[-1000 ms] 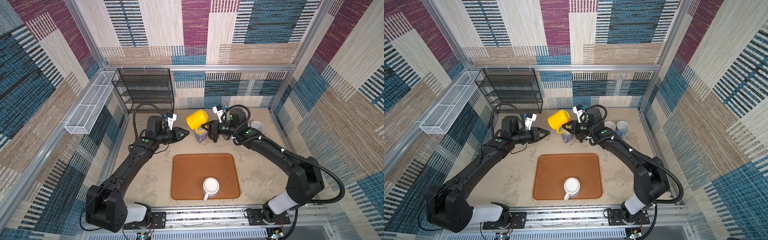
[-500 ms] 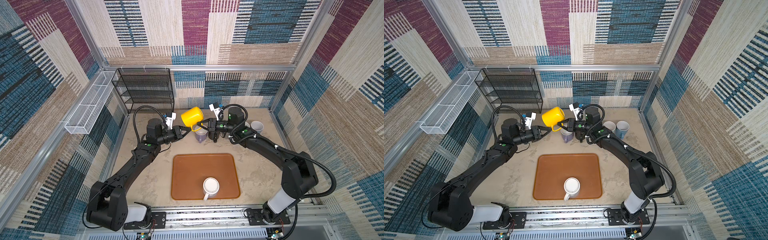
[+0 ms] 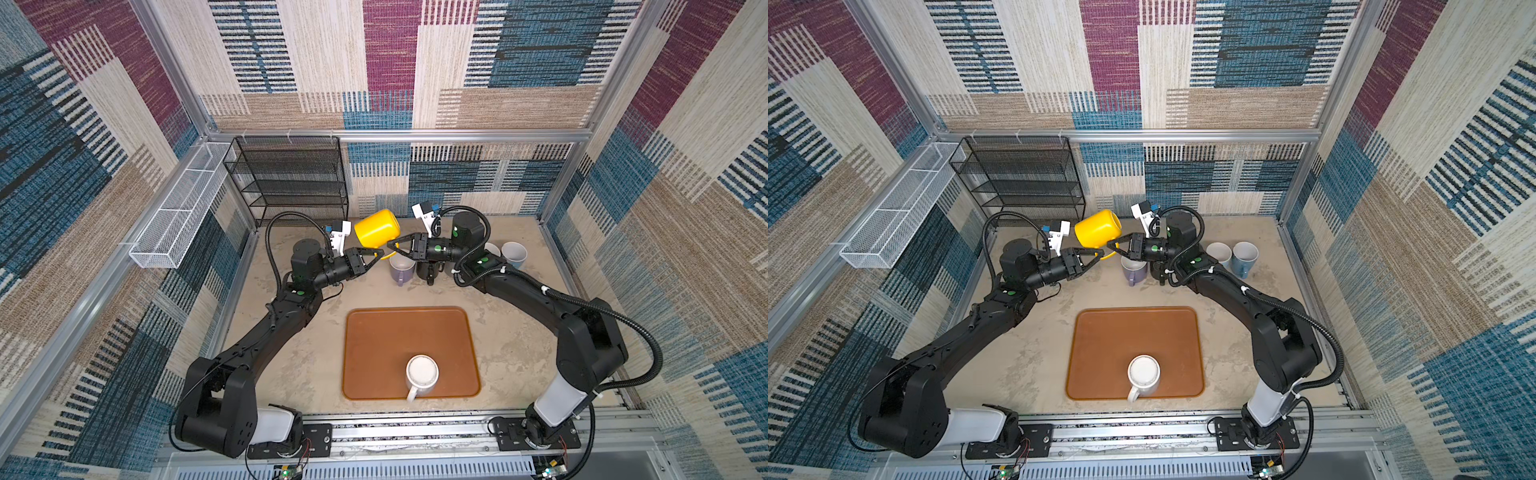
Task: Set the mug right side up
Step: 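Tilt the yellow mug toward the left gripper while the left gripper reaches to meet it, then close the left gripper on the yellow mug's rim beside the right gripper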
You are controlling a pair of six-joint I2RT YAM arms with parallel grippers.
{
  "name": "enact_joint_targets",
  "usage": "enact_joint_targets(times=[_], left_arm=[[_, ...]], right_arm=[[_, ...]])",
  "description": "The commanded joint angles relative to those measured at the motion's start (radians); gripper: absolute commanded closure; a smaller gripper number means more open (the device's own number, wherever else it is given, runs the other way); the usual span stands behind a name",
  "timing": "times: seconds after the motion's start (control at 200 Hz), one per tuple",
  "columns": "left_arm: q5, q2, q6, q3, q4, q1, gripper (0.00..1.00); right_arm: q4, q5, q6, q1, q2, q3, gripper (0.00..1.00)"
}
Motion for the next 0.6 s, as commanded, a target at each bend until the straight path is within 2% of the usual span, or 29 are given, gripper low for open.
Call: enact_joint_targets(times=[0.0, 0.15, 0.596], left_arm=[[0.007, -0.006, -0.036, -0.004, 0.127, 0.000, 0.81], [0.009, -0.005, -0.063, -0.017, 0.204, 0.000, 0.83], [0.015, -0.011, -0.088, -0.029, 0.287, 0.000, 0.82]], right_arm=[[0.157, -0.047, 0.057, 0.014, 0.003, -0.024, 1.00], [0.269, -0.052, 0.137, 0.018, 0.004, -0.074, 1.00], [0.411, -0.077, 0.257, 0.032, 0.030, -0.131, 1.00]])
